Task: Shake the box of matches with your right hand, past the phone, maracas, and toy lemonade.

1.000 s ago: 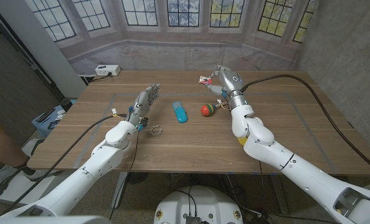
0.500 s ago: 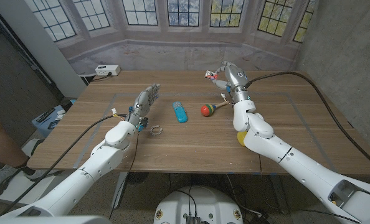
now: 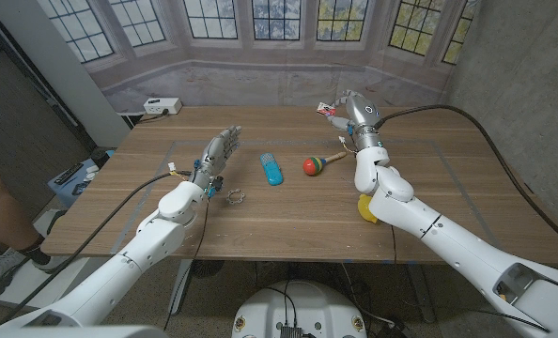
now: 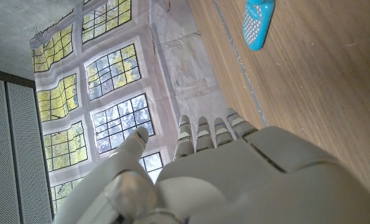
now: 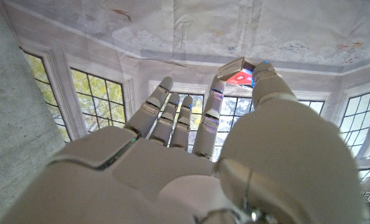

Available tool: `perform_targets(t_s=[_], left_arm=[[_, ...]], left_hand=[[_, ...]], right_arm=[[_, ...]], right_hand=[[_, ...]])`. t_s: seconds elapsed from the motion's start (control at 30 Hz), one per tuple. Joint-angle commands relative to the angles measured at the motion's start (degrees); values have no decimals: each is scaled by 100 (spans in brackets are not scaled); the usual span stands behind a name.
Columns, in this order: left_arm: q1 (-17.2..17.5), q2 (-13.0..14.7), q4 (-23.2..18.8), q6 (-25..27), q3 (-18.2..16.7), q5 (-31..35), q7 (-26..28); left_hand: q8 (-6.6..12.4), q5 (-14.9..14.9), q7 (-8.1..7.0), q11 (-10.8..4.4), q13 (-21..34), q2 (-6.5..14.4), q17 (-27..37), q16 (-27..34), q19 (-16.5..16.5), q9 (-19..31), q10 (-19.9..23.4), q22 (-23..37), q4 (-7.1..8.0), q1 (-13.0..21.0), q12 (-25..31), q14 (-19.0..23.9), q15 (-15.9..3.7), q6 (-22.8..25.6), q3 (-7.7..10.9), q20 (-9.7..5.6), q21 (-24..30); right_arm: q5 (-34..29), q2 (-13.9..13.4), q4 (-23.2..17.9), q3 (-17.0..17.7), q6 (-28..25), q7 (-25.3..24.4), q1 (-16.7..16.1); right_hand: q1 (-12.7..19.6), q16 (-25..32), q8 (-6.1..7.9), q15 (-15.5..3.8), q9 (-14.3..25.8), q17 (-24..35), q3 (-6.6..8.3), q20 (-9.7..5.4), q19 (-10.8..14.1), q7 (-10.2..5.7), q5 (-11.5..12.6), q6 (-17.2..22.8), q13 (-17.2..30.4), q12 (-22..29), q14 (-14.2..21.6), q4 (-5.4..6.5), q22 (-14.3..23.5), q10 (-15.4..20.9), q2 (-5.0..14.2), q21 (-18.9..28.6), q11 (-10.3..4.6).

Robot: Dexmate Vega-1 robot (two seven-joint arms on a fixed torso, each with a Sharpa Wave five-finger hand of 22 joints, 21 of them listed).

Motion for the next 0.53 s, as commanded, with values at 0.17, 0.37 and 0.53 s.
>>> perform_targets(t_s=[0.17,0.37,0.53], left_arm=[[-55,-41,-52,83,77,71,61],[-140,-97,23,90,109,74,43],[-235,-154,120,102,161,83,-1]], left_hand=[[-2,-20,-11,-16,15,7,22,-8,-17,36,45,10,-50,-57,-16,17,9,53,20,43,-1],[-3,-20,-14,-18,15,5,22,-8,-20,36,45,11,-54,-60,-17,15,7,50,21,40,-2],[-3,-21,-14,-10,15,4,23,-11,-19,36,44,11,-56,-63,-17,7,12,48,22,40,-1]], right_arm=[[262,-152,134,-9,4,-33,113],[298,-199,149,-34,-46,19,152],[374,-201,213,-47,-41,68,208]], right_hand=[[-41,8,-23,6,18,24,-57,10,-14,2,-34,-8,22,-25,0,-3,27,2,2,-15,-4],[-54,3,-40,10,19,23,-70,8,-20,8,-33,-36,22,-36,-9,-3,27,-26,-7,-16,1],[-56,-6,-67,16,19,22,-79,12,-26,18,-30,-85,23,-52,-26,-7,27,-72,-8,-17,10]])
